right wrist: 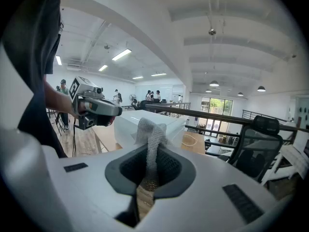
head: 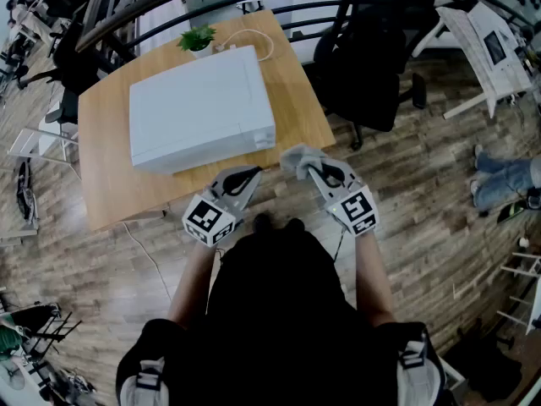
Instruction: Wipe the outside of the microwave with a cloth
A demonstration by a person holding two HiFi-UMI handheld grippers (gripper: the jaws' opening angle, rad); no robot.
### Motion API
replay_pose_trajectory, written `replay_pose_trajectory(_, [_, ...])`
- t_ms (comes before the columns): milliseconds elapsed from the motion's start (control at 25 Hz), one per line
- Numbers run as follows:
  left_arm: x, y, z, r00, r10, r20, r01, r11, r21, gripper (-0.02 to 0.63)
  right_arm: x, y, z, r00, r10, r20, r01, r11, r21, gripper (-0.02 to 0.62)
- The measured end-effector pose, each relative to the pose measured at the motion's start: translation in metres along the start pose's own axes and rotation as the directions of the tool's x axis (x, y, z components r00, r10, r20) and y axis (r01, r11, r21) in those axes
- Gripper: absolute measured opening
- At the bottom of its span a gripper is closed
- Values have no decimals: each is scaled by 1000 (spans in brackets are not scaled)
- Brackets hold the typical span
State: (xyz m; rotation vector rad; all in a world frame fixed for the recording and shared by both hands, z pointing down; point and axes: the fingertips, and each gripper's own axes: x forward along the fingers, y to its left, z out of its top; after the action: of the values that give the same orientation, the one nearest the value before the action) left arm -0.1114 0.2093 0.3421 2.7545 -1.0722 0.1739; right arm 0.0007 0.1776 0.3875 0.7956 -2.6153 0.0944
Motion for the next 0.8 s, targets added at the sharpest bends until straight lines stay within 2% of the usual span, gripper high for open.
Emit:
replay_pose_trajectory(320, [-4, 0, -7, 1000, 8, 4, -8, 1000, -10, 3, -1, 5, -6, 1000, 0, -1, 0, 1000, -19, 18])
replay_pose_trajectory(560, [-3, -20, -1, 994, 97, 46, -96, 995, -22, 2, -14, 6, -11, 996, 84, 7, -84, 995, -54, 18])
replay_pose_trajectory(800, [-1, -49, -14, 986, 166, 26, -164, 985, -58, 2, -33, 4, -22, 989, 143, 29, -141, 988, -56, 18])
